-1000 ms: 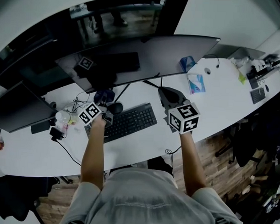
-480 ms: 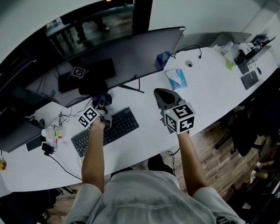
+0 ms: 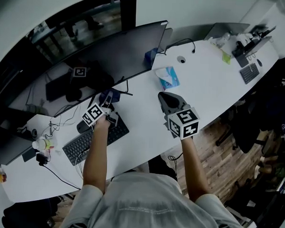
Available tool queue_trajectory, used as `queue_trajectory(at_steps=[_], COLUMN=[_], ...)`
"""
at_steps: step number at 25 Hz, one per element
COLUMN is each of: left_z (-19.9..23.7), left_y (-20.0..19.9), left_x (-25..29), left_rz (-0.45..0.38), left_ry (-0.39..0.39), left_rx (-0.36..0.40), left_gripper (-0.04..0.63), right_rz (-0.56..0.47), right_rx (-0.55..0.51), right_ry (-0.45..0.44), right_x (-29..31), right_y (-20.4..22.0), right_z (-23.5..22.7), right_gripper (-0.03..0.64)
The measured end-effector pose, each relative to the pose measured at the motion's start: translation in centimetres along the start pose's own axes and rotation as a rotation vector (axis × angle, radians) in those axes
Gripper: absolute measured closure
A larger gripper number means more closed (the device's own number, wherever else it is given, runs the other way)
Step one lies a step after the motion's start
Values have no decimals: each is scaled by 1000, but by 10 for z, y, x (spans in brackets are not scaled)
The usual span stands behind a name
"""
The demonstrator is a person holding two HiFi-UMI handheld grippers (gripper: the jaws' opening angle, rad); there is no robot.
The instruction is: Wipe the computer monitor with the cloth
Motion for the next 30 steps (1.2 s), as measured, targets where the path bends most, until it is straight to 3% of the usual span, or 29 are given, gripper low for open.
queue_trajectory(at_steps=[12,23,30], left_z=[-34,-65,-75], left_y=[45,89,113], left_x=[82,160,196], left_rz=[71,39,-18], left_ry=[56,82,80], left_rx=[22,20,-30], left_gripper=[526,528,528], right_rz=[2,2,20], right_rx=[16,-6,-16], right_ry=[53,22,-30], right_x=[-19,-26,-15], right_y=[18,21,24], right_z=[-72,-153,-190], right_gripper=[615,615,615])
Point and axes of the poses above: the fingertips, and each gripper's own axes: x forward along the fingers, z to its left, y out of its underside, the point moved 7 cm from there along -x, backward along the fingers, and after that the axes turned 6 degrees about y, right-handed, at the moved point
